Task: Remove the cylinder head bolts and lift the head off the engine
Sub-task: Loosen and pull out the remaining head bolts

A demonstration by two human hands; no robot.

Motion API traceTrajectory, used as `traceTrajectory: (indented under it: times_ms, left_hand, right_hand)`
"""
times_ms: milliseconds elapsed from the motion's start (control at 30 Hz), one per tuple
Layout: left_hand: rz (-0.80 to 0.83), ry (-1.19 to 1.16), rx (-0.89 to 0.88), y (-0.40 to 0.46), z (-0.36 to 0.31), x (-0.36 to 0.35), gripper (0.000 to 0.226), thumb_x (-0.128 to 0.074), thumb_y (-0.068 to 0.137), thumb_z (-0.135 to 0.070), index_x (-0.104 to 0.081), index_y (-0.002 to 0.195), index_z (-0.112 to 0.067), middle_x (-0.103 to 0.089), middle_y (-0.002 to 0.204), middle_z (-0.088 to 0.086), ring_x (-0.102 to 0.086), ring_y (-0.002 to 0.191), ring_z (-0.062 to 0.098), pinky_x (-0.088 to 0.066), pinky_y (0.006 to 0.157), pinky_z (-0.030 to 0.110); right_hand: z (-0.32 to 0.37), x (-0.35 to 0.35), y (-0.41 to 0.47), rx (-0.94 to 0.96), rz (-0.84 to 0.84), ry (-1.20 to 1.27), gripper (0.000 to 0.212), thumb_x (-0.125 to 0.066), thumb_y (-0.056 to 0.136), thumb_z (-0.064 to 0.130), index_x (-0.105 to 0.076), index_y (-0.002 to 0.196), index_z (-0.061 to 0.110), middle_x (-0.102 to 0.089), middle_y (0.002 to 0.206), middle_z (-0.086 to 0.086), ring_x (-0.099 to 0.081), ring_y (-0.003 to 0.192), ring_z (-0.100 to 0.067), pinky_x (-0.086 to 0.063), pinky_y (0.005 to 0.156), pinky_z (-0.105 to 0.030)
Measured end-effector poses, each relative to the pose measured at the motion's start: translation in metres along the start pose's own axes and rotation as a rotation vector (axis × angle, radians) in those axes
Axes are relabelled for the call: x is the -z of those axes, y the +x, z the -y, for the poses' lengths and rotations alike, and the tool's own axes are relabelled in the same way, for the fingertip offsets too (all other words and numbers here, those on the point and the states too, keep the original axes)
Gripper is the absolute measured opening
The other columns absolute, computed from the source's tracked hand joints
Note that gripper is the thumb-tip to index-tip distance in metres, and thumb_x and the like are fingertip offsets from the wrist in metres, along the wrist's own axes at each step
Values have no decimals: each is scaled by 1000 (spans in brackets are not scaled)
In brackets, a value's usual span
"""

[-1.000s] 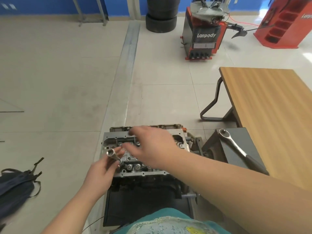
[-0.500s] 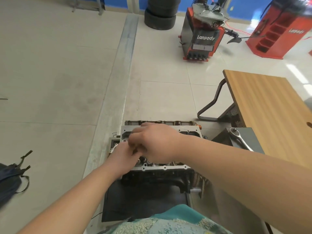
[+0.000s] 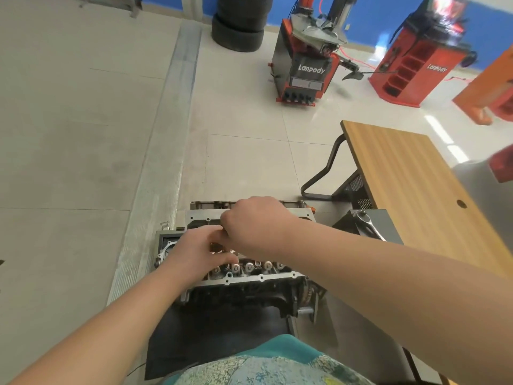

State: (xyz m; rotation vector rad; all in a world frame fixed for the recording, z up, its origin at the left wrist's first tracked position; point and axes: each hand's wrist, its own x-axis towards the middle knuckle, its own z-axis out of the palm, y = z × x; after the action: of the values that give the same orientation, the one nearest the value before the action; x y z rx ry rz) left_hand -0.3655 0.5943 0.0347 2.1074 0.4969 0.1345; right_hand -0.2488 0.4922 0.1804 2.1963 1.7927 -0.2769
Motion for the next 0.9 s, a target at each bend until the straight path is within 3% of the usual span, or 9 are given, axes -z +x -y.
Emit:
traceTrajectory:
  times_ms: [100,167,300,400,500,633,733,833,900]
  left_hand:
    - [93,-80,28,0,5,-3,29,-83,92,-36,-66,104,-57,-69,104,-40,-62,104,-20,-50,76,5]
    - [141,-11,70,1,11,-4,10,-74,98,-42,-70,98,-51,-71,94,-38,-65,94,-16,-49,73,9]
    - [58,35,13,5,1,-3,20,-78,82,-49,-64,83,-64,-69,83,-35,-63,77,-12,-47,59,11]
    - [51,8,-45,8,0,-4,28,-88,82,-44,-67,91,-61,-67,100,-42,-62,98,-16,-48,73,5]
    - [154,25,-9,8,9,-3,16,-75,95,-39,-68,87,-51,-69,91,-37,-65,88,-12,-46,70,15]
    - [63,48,-30,10,2,-2,4,-68,80,-55,-67,84,-55,-70,81,-31,-66,77,-8,-50,59,16]
    - [10,-20,-77,8,-1,-6,28,-81,75,-49,-63,92,-63,-70,96,-35,-64,94,-12,-49,71,6]
    - [129,-18,-9,5,10,-7,8,-69,91,-43,-67,97,-47,-71,101,-29,-66,100,-7,-53,82,18]
    - [122,50,-32,3,10,-7,16,-62,94,-42,-65,83,-53,-69,86,-31,-67,84,-4,-48,70,13]
  right_hand:
    - [-5,0,-2,84,64,35,7,-56,102,22,-60,106,18,-54,83,1,-55,70,-20,-32,50,-30]
    - [-11,4,-8,218,77,105,22,-62,93,14,-65,111,26,-56,100,3,-56,79,-18,-36,53,-29]
    - [-7,4,-7,69,-26,133,33,-55,99,52,-68,109,24,-62,92,3,-60,76,-20,-46,58,-32]
    - [-6,-5,-3,5,39,40,13,-57,103,30,-62,105,18,-53,77,2,-57,70,-23,-34,50,-29]
    - [-14,-3,-11,167,41,120,23,-64,92,11,-65,110,26,-56,99,5,-56,80,-19,-32,52,-28]
    - [-8,-3,-13,48,-39,215,26,-59,99,48,-62,110,25,-59,93,2,-62,80,-22,-44,56,-31]
    - [-4,-13,-8,-51,-31,123,20,-52,105,34,-55,96,17,-50,73,0,-60,70,-28,-28,47,-28]
    - [-11,-9,-14,147,-25,142,20,-63,92,9,-67,107,22,-54,98,3,-57,84,-22,-28,51,-27]
    - [-13,-6,-17,218,-58,204,26,-65,92,17,-70,114,30,-57,114,5,-62,91,-21,-38,57,-28]
